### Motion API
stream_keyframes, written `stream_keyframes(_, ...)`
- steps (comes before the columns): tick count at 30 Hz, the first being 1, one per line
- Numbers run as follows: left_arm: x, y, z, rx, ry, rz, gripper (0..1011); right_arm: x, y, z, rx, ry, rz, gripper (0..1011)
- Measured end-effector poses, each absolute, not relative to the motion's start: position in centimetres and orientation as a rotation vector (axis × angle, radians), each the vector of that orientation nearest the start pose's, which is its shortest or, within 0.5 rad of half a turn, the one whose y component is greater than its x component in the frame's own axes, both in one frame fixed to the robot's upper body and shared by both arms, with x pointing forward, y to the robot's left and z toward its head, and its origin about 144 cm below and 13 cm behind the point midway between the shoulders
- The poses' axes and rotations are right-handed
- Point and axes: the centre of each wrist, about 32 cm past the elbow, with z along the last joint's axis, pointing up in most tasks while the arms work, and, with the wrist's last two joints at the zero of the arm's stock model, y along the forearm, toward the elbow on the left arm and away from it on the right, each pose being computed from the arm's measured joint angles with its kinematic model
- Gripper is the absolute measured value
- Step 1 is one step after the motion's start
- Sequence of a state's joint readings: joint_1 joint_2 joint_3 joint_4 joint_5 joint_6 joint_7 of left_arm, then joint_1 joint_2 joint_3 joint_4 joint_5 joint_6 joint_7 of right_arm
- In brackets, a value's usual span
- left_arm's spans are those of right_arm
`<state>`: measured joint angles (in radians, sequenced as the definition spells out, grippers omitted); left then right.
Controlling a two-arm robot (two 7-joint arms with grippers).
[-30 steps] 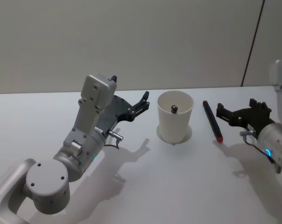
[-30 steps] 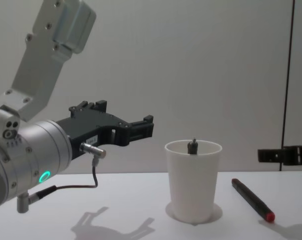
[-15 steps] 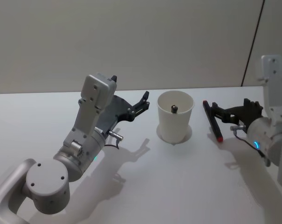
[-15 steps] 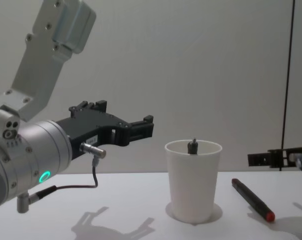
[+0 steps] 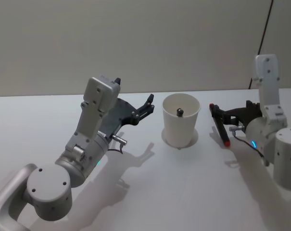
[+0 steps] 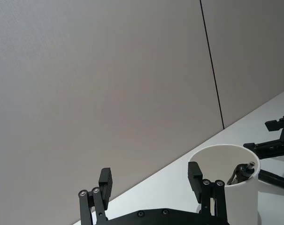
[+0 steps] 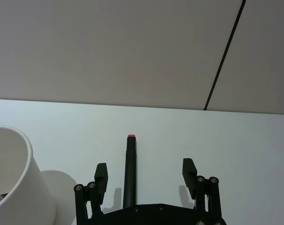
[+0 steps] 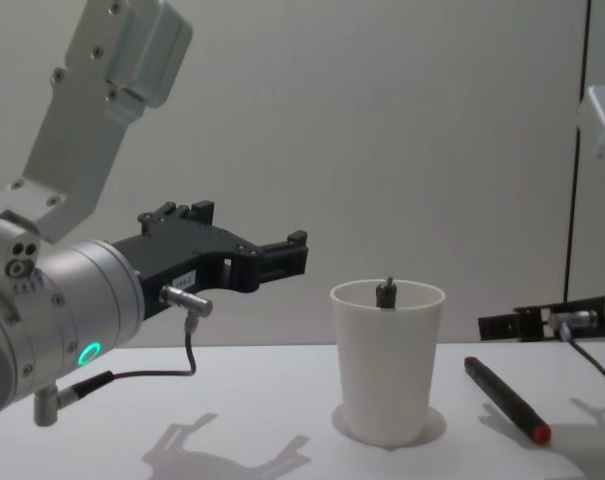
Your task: Place the pen into the pen holder.
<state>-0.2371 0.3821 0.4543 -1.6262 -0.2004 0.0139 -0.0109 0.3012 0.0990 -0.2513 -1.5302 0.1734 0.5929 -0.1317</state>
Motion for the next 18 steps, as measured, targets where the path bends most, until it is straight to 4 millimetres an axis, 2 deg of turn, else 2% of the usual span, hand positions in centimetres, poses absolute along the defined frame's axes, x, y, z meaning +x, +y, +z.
stream_keyframes(18, 49.2, 19.8, 120.4, 0.061, -0.268, 1.124, 1001, 54.3, -16.3, 122.2, -0.381, 0.27, -1.447, 1001)
